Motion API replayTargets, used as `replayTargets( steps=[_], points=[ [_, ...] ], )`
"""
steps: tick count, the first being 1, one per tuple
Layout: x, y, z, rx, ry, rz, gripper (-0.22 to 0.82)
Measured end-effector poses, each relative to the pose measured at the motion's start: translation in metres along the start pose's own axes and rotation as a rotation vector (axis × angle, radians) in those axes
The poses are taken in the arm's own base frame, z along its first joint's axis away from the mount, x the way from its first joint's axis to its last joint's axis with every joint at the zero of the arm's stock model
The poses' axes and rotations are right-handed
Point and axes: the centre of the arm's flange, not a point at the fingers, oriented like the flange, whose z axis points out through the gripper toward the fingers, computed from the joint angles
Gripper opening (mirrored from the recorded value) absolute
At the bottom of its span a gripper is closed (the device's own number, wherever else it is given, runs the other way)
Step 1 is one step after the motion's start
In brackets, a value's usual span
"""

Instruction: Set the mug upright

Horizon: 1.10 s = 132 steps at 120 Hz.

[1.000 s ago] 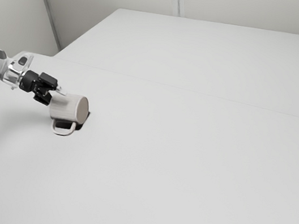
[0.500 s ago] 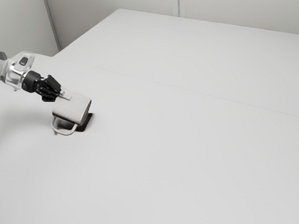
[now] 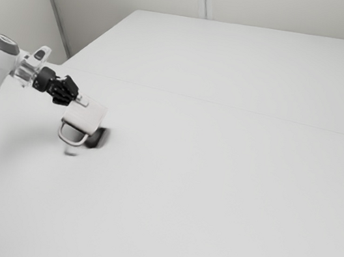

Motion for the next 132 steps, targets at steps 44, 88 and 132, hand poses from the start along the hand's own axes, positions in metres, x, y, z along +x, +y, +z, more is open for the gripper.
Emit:
replayTargets(
  steps=[44,88,132],
  points=[
    [-0.024,0.087,0.074,0.335,-0.059,-0.103,-0.17],
    [-0.041,0.117,0.097,0.633,-0.062,-0.247,-0.17],
    [-0.052,0.129,0.125,0.796,-0.033,-0.421,-0.17]
  ],
)
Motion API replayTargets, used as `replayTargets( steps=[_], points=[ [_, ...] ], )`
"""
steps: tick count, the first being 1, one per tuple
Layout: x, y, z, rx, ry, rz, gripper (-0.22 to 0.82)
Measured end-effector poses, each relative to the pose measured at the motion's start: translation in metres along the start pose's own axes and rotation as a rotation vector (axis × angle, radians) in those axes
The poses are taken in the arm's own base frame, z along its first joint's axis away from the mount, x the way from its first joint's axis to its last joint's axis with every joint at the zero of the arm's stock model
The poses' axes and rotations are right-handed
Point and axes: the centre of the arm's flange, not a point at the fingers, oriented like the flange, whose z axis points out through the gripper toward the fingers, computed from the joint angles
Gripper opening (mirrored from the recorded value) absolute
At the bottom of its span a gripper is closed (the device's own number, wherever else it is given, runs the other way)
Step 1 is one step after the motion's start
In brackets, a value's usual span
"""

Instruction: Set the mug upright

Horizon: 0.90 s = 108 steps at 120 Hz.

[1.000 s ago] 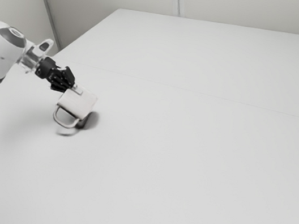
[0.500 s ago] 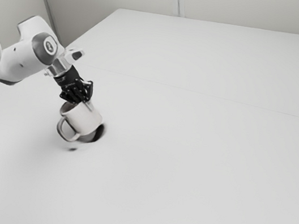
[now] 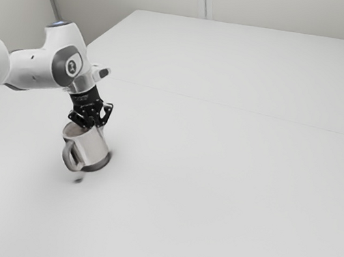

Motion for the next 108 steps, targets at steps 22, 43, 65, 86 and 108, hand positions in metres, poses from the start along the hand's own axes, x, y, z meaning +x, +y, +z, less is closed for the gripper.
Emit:
replayTargets(
  steps=[22,43,65,86,108],
  points=[
    [-0.006,0.014,0.004,0.055,0.013,-0.063,-0.17],
    [-0.012,0.028,0.009,0.095,0.026,-0.109,-0.17],
    [-0.014,0.032,0.014,0.116,0.033,-0.171,-0.16],
    [-0.015,0.033,0.023,0.111,0.036,-0.233,-0.16],
    [-0.014,0.032,0.032,0.098,0.041,-0.285,-0.07]
  ],
)
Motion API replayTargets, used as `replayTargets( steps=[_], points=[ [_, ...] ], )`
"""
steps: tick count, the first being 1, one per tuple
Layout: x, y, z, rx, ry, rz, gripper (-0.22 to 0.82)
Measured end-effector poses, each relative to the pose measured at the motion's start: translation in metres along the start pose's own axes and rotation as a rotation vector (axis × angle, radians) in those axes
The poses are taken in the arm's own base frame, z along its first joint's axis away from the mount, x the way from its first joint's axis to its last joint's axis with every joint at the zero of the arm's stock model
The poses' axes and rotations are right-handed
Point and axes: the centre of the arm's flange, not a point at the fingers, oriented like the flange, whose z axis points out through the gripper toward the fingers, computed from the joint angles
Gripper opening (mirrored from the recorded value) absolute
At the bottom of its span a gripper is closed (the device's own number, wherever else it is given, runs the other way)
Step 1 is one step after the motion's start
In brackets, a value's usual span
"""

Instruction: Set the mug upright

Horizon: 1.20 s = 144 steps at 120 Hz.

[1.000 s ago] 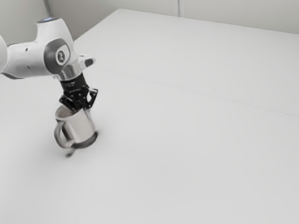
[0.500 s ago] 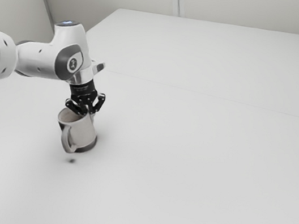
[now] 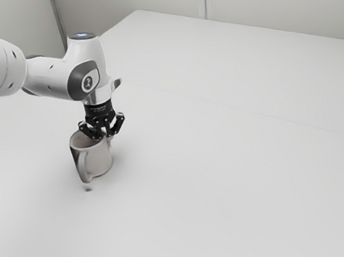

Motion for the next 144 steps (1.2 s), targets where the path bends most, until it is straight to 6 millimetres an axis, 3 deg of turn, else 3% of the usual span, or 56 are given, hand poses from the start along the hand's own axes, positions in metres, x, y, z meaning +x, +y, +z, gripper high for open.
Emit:
replayTargets(
  steps=[15,27,43,64,80,97,135,144],
  points=[
    [0.001,0.002,-0.003,-0.009,0.006,-0.015,0.20],
    [0.002,0.002,-0.006,-0.013,0.009,-0.023,0.35],
    [0.006,0.000,-0.016,-0.016,0.008,-0.034,0.47],
    [0.005,-0.004,-0.040,-0.029,0.007,-0.029,0.55],
    [0.004,-0.005,-0.080,-0.058,0.025,0.007,0.57],
    [0.005,-0.007,-0.142,-0.068,0.091,0.120,0.59],
    [0.000,-0.023,-0.257,-0.055,0.181,0.409,0.60],
    [-0.008,-0.031,-0.272,-0.049,0.174,0.461,0.60]
  ],
)
